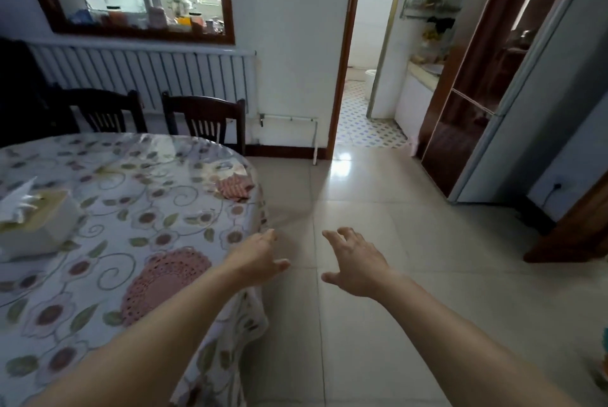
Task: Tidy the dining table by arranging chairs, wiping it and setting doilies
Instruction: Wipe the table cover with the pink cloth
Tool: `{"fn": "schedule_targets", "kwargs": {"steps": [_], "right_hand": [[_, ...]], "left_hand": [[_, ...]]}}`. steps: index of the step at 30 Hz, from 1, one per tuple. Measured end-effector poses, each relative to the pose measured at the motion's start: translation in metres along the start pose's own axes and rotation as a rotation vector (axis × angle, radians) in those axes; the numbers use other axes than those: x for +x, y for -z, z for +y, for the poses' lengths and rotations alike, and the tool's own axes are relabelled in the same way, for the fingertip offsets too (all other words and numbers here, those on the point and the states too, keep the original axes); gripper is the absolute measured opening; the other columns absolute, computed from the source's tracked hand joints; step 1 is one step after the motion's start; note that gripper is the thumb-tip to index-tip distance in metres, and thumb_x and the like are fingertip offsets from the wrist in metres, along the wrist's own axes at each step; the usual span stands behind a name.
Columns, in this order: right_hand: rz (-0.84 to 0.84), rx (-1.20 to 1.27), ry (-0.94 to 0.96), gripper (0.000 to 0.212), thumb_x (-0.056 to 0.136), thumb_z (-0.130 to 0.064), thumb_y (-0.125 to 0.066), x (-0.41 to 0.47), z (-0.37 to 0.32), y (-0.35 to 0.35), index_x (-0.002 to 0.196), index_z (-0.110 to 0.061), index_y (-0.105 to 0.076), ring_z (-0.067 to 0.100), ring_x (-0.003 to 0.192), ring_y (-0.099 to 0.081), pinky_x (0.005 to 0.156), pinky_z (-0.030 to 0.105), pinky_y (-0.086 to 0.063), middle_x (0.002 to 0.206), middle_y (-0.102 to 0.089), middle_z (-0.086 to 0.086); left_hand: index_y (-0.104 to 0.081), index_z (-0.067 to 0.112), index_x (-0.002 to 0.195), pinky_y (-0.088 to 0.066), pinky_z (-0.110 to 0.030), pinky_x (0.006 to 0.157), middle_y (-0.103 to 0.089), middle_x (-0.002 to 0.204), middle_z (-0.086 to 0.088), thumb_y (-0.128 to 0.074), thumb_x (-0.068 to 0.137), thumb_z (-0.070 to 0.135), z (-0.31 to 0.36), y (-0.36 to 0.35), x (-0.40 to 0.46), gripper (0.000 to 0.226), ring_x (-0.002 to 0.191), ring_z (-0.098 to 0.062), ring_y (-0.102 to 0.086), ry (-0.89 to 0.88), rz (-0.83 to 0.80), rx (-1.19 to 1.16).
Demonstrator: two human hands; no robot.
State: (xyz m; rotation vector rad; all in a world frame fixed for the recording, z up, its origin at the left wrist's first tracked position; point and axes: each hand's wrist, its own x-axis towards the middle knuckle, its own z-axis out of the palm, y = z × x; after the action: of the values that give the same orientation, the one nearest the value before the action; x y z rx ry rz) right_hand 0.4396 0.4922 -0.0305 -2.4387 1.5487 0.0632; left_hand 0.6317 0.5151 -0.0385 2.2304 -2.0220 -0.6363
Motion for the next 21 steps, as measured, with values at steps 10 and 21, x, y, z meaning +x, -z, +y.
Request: {"fn": "schedule_targets", "kwargs": {"steps": [10,21], "right_hand": [[-0.085,0.005,0.359,0.076,0.078,-0.044,-0.069,0.179,0.060,0.036,0.140,-0.021,-0.032,0.030,0.126,-0.039,0.103,0.043,-0.038,0.140,-0.036,0.012],[-0.183,-0.085,0.633,0.062,0.087,-0.034,-0.058,0.335,0.036,0.042,0.140,-0.019,-0.030,0.034,0.124,-0.040,0.100,0.044,-0.037,0.137,-0.037,0.013]], "left_hand": [[-0.027,0.015,0.144,-0.040,-0.038,0.103,-0.043,0.144,-0.011,-0.055,0.089,0.042,0.018,0.027,0.114,0.067,0.128,-0.027,-0.044,0.357,0.107,-0.139],[-0.031,0.018,0.141,-0.043,-0.038,0.099,-0.045,0.141,-0.007,-0.056,0.086,0.046,-0.014,0.049,0.191,0.066,0.124,-0.024,-0.047,0.651,0.142,-0.230]]}}
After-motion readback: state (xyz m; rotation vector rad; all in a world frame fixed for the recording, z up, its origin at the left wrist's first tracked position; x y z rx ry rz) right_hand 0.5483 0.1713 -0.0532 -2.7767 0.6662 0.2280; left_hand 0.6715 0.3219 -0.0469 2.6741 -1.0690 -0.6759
